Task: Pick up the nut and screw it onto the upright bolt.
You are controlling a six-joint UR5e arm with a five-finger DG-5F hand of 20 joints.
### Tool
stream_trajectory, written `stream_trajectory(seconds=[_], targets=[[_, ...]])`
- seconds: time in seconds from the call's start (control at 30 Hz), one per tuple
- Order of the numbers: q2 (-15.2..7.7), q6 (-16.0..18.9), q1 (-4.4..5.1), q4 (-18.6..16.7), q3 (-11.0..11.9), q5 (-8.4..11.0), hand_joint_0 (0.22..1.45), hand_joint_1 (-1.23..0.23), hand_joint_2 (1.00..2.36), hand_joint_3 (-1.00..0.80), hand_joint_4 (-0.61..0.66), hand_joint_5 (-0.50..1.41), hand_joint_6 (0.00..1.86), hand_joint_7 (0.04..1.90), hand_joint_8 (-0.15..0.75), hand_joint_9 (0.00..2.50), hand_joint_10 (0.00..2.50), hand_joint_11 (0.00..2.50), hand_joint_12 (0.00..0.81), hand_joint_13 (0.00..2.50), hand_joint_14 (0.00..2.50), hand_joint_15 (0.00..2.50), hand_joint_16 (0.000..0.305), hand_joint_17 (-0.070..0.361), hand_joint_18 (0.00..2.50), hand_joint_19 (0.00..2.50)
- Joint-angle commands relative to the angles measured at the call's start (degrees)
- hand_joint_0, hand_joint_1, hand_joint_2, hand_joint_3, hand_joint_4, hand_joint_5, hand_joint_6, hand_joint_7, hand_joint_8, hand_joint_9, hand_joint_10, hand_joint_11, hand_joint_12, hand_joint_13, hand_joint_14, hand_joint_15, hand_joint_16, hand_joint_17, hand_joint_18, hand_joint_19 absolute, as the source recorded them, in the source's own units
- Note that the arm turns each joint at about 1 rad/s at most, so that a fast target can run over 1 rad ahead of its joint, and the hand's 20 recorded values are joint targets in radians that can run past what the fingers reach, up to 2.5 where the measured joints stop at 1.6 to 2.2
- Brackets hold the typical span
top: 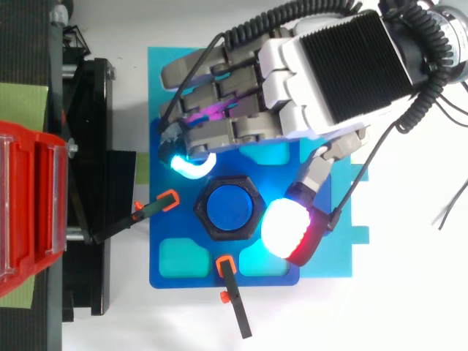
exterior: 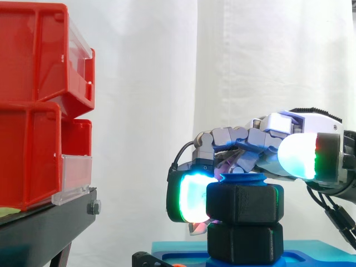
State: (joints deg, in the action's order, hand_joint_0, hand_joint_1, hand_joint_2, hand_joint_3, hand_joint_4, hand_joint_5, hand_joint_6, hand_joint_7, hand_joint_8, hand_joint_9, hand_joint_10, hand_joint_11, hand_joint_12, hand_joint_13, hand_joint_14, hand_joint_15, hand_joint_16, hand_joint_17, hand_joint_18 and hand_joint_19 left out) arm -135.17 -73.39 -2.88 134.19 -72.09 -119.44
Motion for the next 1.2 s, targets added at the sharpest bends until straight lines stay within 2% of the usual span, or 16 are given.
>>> stream_trajectory(seconds=[0.0, 0.1, 0.43, 0.63, 0.9, 1.17], targets=[[0.0, 0.0, 0.34, -0.1, 0.0, 0.0, 0.49, -0.09, 1.0, -0.5, 0.27, -0.03, 0.5, 1.21, 0.263, 0.93, 0.0, 0.0, 0.236, 0.71, 0.0, 0.0, 0.032, 0.072, 0.48, 0.13], [0.0, 0.0, 0.6, 0.0, 0.0, 0.18, 0.49, -0.08, 1.0, -0.5, 0.25, -0.03, 0.5, 1.22, 0.26, 0.93, 0.0, 0.0, 0.237, 0.71, 0.0, 0.0, 0.032, 0.073, 0.48, 0.13], [0.0, -0.1, 1.21, 0.2, 0.0, 0.18, 0.49, -0.09, 1.0, -0.5, 0.19, 0.0, 0.5, 1.54, 0.267, 0.96, 0.0, 0.0, 0.233, 0.73, 0.0, 0.0, 0.032, 0.072, 0.49, 0.13], [0.0, -0.1, 1.13, 0.3, 0.0, 0.18, 0.49, -0.09, 1.0, -0.5, 0.16, 0.02, 0.5, 1.63, 0.267, 0.97, 0.0, 0.0, 0.226, 0.74, 0.0, 0.0, 0.031, 0.071, 0.51, 0.14], [0.0, 0.0, 0.6, 0.0, 0.0, 0.0, 0.5, -0.11, 1.0, -0.5, 0.14, 0.03, 0.53, 1.63, 0.268, 1.01, 0.0, 0.0, 0.22, 0.76, 0.0, 0.0, 0.031, 0.069, 0.54, 0.15], [0.0, 0.1, -0.1, -0.1, 0.0, 0.0, 0.5, -0.12, 1.0, -0.5, 0.1, 0.03, 0.58, 1.51, 0.265, 1.05, 0.0, 0.0, 0.208, 0.81, 0.0, 0.0, 0.03, 0.068, 0.58, 0.16]])
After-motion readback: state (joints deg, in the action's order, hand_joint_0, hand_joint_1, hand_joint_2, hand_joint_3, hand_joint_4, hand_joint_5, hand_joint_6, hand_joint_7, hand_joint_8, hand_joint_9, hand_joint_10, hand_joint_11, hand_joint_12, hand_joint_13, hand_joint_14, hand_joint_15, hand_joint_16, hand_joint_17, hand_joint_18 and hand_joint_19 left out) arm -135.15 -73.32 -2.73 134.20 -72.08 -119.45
